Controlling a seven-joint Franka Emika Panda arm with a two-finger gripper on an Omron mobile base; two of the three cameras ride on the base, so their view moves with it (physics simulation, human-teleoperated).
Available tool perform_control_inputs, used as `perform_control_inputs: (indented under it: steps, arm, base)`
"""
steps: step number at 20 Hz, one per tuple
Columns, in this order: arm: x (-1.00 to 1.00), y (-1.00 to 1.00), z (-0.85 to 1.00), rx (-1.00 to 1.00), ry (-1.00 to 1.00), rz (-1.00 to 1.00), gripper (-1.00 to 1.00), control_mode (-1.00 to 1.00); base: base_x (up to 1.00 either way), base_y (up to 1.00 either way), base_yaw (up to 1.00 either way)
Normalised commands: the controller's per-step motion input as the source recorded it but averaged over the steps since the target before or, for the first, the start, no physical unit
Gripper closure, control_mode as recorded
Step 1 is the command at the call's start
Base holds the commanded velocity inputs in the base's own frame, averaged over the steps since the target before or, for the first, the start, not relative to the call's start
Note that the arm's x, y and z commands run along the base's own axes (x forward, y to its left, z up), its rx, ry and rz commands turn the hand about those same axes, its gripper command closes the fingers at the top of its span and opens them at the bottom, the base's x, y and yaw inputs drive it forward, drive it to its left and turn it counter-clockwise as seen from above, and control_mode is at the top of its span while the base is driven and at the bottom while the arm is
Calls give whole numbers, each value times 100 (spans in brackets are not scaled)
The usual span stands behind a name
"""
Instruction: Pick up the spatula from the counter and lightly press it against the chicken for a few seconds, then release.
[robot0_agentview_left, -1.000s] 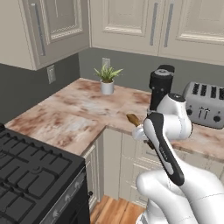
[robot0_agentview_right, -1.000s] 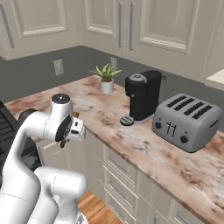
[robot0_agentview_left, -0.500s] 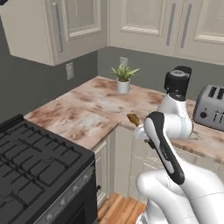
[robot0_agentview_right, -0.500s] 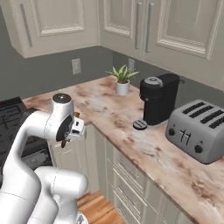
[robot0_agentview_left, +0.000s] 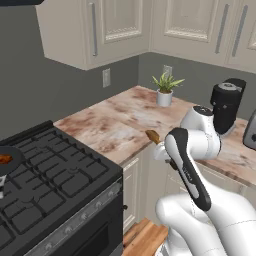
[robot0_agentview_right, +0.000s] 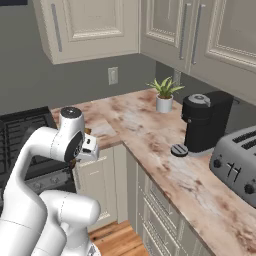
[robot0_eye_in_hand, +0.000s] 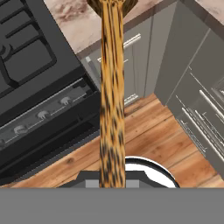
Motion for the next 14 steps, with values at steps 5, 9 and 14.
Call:
perform_control_inputs:
  steps: [5, 9, 14]
  arm:
    - [0, 0, 0, 0, 0, 0, 100, 100]
    - [0, 0, 0, 0, 0, 0, 100, 100]
    - [0, 0, 0, 0, 0, 0, 100, 100]
  base:
    - [15, 0, 34]
    - [30, -3, 39]
    - [34, -15, 38]
